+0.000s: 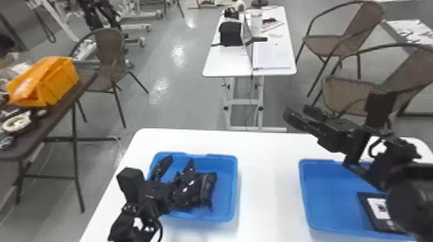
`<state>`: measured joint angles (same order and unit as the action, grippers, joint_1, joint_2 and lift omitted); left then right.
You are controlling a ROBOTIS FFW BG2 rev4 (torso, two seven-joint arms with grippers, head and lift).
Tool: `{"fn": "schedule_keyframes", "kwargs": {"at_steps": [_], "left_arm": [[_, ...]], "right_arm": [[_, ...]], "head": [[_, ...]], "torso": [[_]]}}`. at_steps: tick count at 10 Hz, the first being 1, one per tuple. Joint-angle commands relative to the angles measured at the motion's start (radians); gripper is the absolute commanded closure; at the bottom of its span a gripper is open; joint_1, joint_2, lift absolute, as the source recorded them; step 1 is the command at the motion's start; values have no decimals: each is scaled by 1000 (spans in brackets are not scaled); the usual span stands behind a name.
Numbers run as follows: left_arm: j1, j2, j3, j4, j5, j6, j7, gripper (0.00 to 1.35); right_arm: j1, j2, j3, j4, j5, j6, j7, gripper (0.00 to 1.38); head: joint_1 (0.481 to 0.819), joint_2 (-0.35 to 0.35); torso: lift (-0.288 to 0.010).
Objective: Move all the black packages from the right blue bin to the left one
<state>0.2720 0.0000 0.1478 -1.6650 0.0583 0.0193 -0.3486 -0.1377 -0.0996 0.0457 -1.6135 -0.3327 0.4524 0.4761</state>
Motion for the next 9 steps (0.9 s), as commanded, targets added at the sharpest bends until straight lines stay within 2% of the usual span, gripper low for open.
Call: {"fn": "schedule_keyframes", "kwargs": {"at_steps": [1, 2, 4, 5, 9], "left_arm": [[12, -3, 10, -25, 26, 5, -1, 140], [19, -3, 26, -78, 46, 28, 0, 136], [21, -3, 78, -148, 78, 28, 0, 65], [23, -3, 92, -185, 71, 48, -1, 65], [19, -3, 73, -210, 112, 77, 3, 65]], "right_arm": [[36, -2, -44, -48, 32, 19, -19, 492], [75, -3, -84, -106, 81, 66, -80, 495], [196, -3, -125, -192, 64, 111, -277, 492], [236, -2, -147, -201, 40, 152, -327, 492], [279, -2, -198, -195, 100, 298, -412, 496]], "head": [[695, 133], [695, 125], [695, 72], [695, 55], [695, 9]], "torso": [[0], [0], [0], [0], [0]]}}
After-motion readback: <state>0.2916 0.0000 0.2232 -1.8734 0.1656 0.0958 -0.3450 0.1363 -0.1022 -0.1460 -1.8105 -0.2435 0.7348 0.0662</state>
